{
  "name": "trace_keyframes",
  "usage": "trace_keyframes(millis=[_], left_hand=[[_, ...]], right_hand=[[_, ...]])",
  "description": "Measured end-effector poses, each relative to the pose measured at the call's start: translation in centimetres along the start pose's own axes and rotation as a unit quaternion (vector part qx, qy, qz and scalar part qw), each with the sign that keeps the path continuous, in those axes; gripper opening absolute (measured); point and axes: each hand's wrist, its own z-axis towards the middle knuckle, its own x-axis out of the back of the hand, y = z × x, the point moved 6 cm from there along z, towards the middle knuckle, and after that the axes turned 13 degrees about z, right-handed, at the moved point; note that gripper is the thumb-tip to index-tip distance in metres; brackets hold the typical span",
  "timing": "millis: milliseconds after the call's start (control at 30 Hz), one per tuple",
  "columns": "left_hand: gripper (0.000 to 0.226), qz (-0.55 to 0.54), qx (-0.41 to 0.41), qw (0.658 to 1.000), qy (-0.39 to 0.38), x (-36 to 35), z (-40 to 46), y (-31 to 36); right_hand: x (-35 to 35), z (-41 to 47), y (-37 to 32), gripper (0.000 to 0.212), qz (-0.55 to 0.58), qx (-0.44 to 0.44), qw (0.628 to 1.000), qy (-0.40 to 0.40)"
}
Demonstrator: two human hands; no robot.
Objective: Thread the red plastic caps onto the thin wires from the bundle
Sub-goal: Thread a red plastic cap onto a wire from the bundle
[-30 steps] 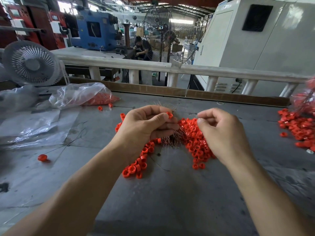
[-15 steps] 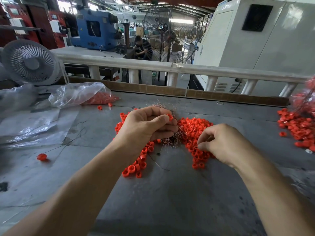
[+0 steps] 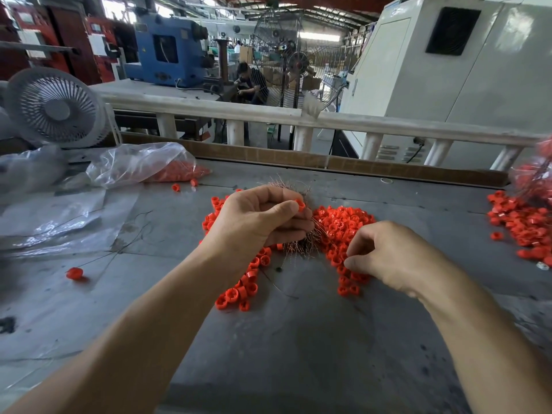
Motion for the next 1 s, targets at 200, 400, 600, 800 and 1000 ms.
trace_keyframes(millis=[200, 400, 600, 800, 1000], left_hand=[[0.013, 0.005, -0.003, 1.0, -0.005, -0.1, 0.1, -0.2], [0.011, 0.01, -0.005, 1.0, -0.013, -0.5, 0.2, -0.6], [0.015, 0.008, -0.006, 0.999, -0.036, -0.8, 0.2, -0.8], [0.015, 0.006, -0.012, 0.999, -0.05, -0.9, 0.1, -0.7], [0.017, 0.005, -0.023, 0.998, -0.05, -1.0, 0.1, -0.5]], right_hand=[[0.9, 0.4, -0.7, 0.011, 0.216, 0.069, 0.972, 0.066], [0.9, -0.7, -3.6, 0.017, 0.465, 0.165, 0.87, 0.011], [-0.3, -1.0, -4.2, 0.019, 0.511, 0.173, 0.842, -0.003], [-0.5, -0.9, -4.2, 0.014, 0.491, 0.184, 0.851, 0.021], [-0.2, -1.4, -4.7, 0.012, 0.426, 0.235, 0.871, 0.075]])
